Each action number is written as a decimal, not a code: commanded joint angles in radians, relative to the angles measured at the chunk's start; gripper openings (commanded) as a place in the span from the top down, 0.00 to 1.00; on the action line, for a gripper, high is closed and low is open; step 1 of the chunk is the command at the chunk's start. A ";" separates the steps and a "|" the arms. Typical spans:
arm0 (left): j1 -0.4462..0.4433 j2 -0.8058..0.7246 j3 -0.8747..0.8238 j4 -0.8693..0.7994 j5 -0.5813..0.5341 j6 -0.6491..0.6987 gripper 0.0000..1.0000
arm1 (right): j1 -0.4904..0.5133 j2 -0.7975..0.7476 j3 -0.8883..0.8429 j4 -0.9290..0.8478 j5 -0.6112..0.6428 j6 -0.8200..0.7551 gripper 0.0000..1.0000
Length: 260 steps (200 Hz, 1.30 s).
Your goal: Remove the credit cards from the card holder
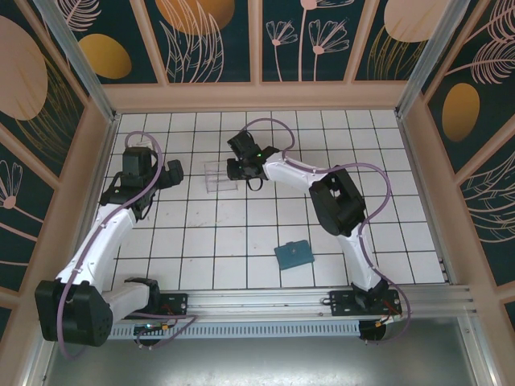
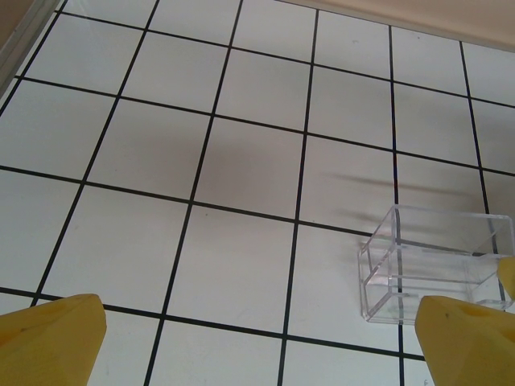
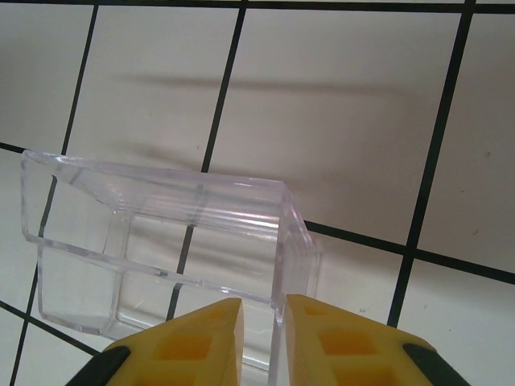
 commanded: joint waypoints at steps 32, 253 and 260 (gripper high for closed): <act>0.000 -0.015 -0.006 0.002 -0.017 0.013 0.01 | 0.017 -0.028 -0.015 -0.025 0.044 0.021 0.76; 0.000 -0.009 -0.010 0.001 -0.028 0.010 0.01 | -0.023 -0.186 -0.216 -0.031 0.168 0.036 0.89; 0.000 -0.007 -0.009 0.001 -0.030 0.011 0.02 | -0.032 -0.207 -0.246 -0.026 0.172 0.037 0.90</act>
